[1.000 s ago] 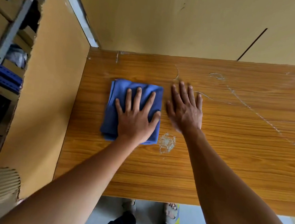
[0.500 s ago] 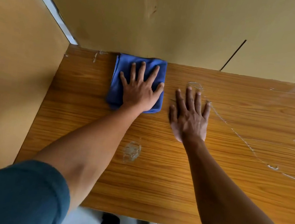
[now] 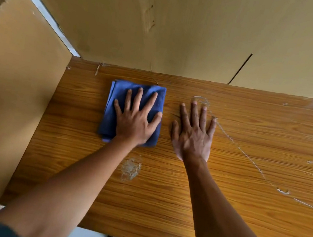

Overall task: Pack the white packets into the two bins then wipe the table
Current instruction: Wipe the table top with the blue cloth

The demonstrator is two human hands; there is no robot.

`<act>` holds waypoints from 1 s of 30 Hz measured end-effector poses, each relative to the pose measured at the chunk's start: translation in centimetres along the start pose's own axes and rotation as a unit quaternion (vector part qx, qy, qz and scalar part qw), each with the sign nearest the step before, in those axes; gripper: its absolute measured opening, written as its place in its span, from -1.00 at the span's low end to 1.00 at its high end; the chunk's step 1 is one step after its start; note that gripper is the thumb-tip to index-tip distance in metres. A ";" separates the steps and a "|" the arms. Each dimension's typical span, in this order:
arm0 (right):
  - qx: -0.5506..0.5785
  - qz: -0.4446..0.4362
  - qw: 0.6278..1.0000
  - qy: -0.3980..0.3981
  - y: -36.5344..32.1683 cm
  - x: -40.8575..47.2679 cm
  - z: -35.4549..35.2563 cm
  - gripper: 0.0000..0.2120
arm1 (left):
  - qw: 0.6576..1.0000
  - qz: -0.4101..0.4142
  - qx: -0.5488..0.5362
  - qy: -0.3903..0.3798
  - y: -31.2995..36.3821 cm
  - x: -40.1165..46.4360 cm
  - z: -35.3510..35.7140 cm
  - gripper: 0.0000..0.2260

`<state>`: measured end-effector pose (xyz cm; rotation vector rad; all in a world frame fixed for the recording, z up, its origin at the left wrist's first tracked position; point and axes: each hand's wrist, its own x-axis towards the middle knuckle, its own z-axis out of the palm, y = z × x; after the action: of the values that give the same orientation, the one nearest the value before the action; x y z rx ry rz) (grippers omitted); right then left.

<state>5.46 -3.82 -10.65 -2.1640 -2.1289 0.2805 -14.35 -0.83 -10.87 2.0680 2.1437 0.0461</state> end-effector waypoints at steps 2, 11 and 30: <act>0.000 -0.001 1.000 0.002 0.1 0.2 0.1 -0.38 | 1.000 -0.022 -0.016 -0.012 0.1 4.2 -0.8 -0.33; -0.006 -0.004 1.000 -0.001 0.1 0.0 0.1 -0.38 | 0.999 0.021 -0.011 0.034 -0.1 -0.3 0.2 -0.38; 0.004 -0.001 1.000 -0.006 0.0 -0.1 0.0 -0.38 | 0.994 0.107 0.021 0.029 -0.5 2.0 0.1 -0.38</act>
<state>5.48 -3.88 -10.60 -2.1619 -2.1330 0.3025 -14.89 1.08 -11.18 2.3404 1.9603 0.0888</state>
